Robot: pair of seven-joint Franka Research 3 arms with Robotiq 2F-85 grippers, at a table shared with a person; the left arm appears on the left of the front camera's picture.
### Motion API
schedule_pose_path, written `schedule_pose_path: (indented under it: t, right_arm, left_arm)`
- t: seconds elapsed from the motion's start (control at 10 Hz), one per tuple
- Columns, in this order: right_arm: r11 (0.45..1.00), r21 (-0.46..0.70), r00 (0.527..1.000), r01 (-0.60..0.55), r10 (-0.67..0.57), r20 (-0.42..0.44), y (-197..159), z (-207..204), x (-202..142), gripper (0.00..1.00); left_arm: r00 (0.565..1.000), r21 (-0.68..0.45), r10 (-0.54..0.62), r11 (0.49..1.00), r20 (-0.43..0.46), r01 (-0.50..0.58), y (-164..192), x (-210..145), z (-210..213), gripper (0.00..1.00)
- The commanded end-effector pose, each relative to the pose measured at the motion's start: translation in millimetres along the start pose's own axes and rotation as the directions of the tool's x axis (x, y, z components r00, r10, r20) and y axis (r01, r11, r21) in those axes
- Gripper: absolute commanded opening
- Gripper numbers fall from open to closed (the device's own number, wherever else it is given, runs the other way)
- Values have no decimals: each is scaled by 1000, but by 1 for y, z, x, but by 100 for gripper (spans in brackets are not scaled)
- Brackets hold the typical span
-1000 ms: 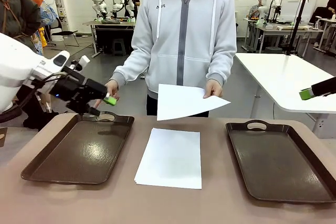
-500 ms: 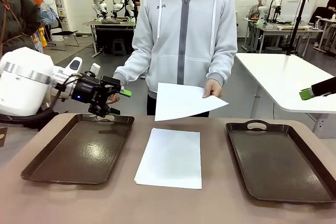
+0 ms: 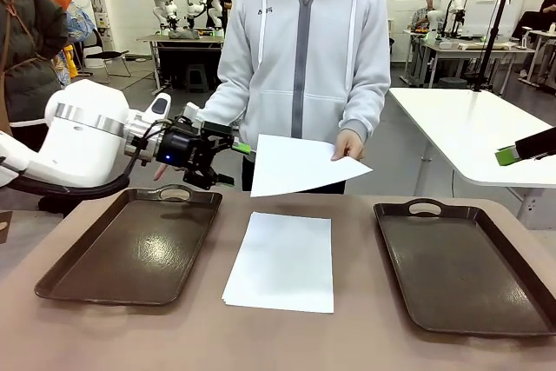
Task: Sort the A4 documents.
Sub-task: Receive the A4 Paper.
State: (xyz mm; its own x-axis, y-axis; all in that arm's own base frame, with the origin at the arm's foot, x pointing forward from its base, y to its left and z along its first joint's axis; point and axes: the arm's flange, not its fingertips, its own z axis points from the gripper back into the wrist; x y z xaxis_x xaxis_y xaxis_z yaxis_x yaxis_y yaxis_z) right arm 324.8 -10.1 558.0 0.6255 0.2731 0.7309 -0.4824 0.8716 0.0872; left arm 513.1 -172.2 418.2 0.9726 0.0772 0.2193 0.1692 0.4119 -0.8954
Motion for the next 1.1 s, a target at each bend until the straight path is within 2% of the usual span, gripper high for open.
schedule_pose_path:
  t: [0.0,0.4,0.8,1.0]
  right_arm:
    - [1000,13,1000,2,-2,4,0,-1,0,100]
    - [1000,13,1000,2,-2,4,0,-1,0,100]
    - [1000,13,1000,2,-2,4,0,-1,0,100]
    - [1000,13,1000,2,-2,4,0,-1,0,100]
  left_arm:
    - [1000,-49,-27,998,-11,26,6,9,-14,100]
    - [1000,-99,-3,995,2,3,1,17,-38,100]
    - [992,-205,120,973,43,-109,8,18,-41,100]
    - [991,-243,134,962,19,-126,9,15,-47,100]
